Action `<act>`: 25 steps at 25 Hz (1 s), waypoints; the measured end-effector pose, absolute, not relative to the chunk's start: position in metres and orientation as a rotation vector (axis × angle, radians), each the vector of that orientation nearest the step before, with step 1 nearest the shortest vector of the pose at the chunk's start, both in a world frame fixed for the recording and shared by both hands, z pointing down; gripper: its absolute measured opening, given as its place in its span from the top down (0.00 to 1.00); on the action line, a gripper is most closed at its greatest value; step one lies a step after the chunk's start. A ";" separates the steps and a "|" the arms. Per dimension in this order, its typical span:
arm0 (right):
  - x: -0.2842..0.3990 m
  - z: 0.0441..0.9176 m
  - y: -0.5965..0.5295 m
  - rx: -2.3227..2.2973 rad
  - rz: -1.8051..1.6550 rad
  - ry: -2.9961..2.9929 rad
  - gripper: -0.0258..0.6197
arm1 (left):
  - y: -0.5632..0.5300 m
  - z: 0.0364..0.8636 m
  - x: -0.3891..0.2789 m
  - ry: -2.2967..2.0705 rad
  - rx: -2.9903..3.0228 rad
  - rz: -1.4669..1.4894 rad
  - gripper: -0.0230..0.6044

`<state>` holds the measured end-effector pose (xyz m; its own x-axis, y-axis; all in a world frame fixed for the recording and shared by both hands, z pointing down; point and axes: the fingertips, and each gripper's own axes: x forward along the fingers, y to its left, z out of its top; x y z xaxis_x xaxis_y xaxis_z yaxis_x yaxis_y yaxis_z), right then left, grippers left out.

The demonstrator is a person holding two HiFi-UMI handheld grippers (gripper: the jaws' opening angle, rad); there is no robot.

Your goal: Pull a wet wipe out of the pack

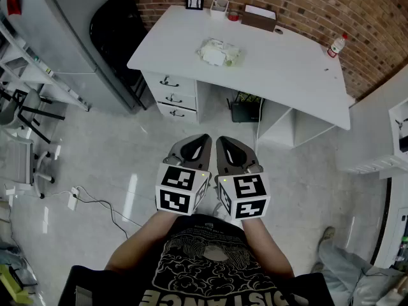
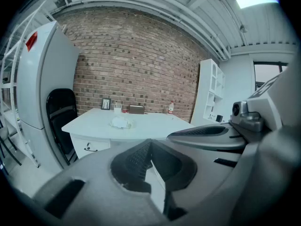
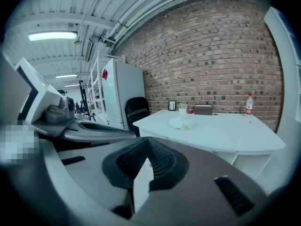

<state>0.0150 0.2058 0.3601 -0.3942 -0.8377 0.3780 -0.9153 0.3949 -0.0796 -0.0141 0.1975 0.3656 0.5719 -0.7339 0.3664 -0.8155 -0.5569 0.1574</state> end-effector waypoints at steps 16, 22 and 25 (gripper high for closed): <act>-0.036 0.363 0.196 1.634 0.395 -2.311 0.93 | 0.188 0.371 -0.063 -1.155 2.552 0.363 0.94; -0.043 0.367 0.188 1.648 0.397 -2.294 0.93 | 0.178 0.377 -0.071 -1.132 2.550 0.357 0.94; -0.041 0.369 0.178 1.639 0.401 -2.293 0.93 | 0.168 0.376 -0.069 -1.136 2.554 0.356 0.94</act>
